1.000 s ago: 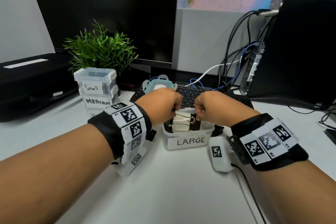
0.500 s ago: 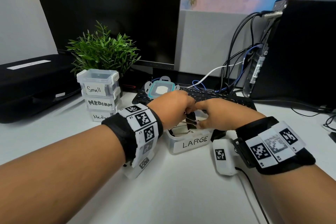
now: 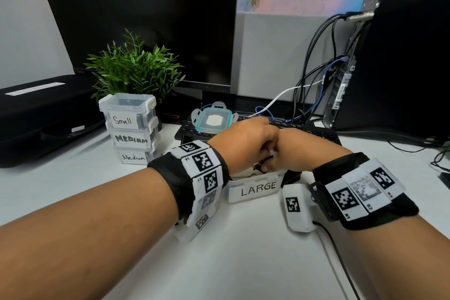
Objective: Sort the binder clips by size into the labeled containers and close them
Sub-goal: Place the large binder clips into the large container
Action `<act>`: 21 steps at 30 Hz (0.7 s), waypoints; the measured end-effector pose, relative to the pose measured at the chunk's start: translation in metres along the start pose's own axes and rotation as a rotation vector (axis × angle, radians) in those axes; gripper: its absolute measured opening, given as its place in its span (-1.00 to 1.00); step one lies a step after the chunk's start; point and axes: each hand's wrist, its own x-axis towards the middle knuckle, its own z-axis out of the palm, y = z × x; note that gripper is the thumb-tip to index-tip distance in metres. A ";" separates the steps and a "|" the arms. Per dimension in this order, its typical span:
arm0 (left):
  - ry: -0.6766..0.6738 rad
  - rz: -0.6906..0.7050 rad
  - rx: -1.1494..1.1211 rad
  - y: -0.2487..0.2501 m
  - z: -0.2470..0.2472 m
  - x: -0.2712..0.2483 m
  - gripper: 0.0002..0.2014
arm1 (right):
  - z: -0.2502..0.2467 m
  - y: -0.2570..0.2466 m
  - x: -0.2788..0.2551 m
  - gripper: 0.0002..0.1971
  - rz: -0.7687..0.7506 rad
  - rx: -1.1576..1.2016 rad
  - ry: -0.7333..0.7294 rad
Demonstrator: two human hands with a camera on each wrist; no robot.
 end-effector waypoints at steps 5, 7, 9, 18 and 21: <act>0.134 -0.010 -0.057 0.001 -0.003 -0.001 -0.93 | -0.003 0.001 0.001 -0.84 0.020 -0.002 0.005; 0.170 -0.145 -0.104 -0.004 -0.008 -0.003 -0.91 | -0.006 -0.001 0.001 -0.87 0.038 -0.051 -0.011; 0.205 -0.274 -0.094 -0.012 -0.013 -0.007 -0.93 | -0.007 0.000 0.002 -0.88 0.049 -0.068 -0.007; 0.001 -0.579 0.042 -0.015 -0.035 -0.007 -0.94 | -0.006 -0.001 0.004 -0.79 0.072 -0.115 -0.019; -0.185 -0.564 0.217 -0.015 -0.034 -0.007 -0.91 | -0.007 -0.001 0.004 -0.82 0.070 -0.118 -0.014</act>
